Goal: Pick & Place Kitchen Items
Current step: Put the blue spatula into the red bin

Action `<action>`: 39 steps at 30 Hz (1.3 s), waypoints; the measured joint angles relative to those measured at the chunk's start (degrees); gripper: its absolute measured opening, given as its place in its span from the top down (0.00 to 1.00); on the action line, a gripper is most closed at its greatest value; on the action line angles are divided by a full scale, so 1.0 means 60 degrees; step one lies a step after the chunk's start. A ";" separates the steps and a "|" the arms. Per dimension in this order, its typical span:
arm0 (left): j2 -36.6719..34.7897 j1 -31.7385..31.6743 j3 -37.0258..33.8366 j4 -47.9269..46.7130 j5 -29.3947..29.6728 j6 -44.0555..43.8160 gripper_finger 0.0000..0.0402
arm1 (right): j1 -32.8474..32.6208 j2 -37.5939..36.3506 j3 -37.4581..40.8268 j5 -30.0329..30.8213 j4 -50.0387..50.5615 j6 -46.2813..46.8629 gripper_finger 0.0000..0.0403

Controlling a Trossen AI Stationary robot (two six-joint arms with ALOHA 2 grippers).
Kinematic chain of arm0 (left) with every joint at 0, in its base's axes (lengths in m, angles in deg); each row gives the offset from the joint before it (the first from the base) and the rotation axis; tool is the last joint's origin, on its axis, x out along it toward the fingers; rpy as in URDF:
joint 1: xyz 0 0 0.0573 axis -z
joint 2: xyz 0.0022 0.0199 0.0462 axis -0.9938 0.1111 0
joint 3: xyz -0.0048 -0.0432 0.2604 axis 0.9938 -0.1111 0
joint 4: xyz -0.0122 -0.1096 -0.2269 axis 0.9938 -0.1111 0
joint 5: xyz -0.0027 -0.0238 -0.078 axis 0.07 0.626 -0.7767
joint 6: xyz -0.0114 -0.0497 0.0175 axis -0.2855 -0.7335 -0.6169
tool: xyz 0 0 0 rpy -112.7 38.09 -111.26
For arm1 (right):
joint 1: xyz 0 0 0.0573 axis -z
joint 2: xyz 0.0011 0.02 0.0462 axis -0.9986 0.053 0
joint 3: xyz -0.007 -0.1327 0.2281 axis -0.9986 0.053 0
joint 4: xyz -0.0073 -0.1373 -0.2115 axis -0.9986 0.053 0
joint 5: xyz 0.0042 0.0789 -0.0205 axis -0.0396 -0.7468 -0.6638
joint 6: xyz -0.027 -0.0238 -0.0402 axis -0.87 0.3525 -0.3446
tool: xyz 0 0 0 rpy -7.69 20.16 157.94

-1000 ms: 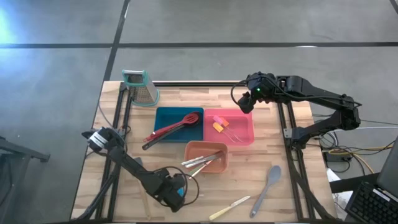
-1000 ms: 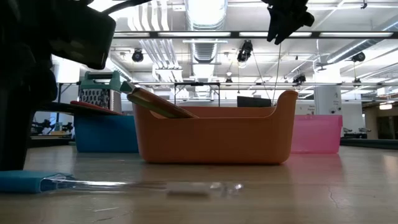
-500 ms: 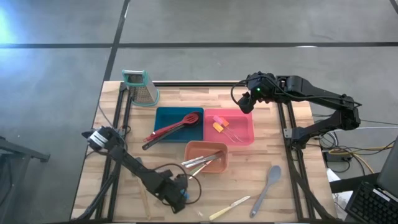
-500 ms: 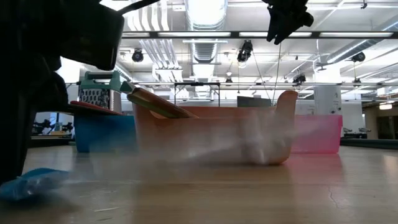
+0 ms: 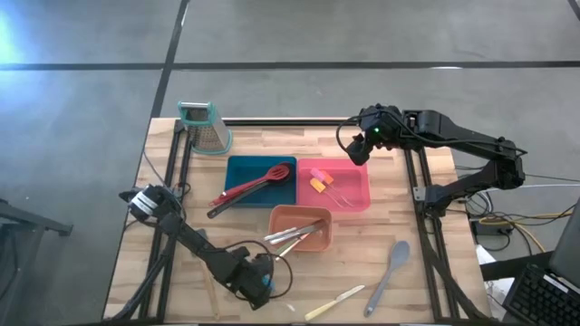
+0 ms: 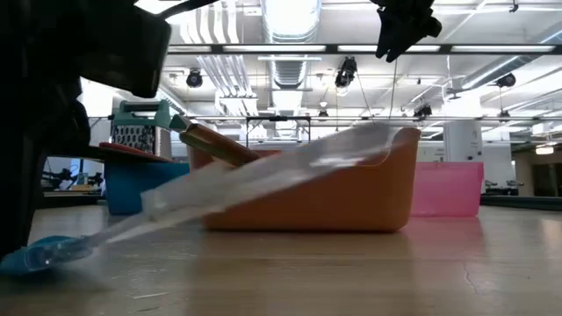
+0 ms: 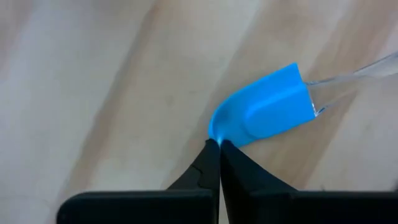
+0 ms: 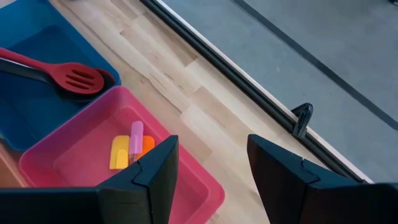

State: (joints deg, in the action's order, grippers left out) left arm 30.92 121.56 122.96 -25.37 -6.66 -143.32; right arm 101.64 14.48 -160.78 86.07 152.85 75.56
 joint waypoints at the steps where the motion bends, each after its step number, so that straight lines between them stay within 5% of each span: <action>1: -0.0041 0.0004 -0.0010 -0.0140 0.0045 -0.0048 1.00 | 0.0000 0.0000 0.0000 0.0000 -0.0004 -0.0004 0.54; 39: -0.2664 -0.0332 -0.0005 -0.1282 0.0692 -0.0785 1.00 | 0.0000 0.0000 0.0006 0.0000 -0.0056 0.0001 0.54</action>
State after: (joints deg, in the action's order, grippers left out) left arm 14.94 119.56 122.93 -33.06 -2.51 -148.04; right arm 101.64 14.48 -160.75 86.07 152.51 75.57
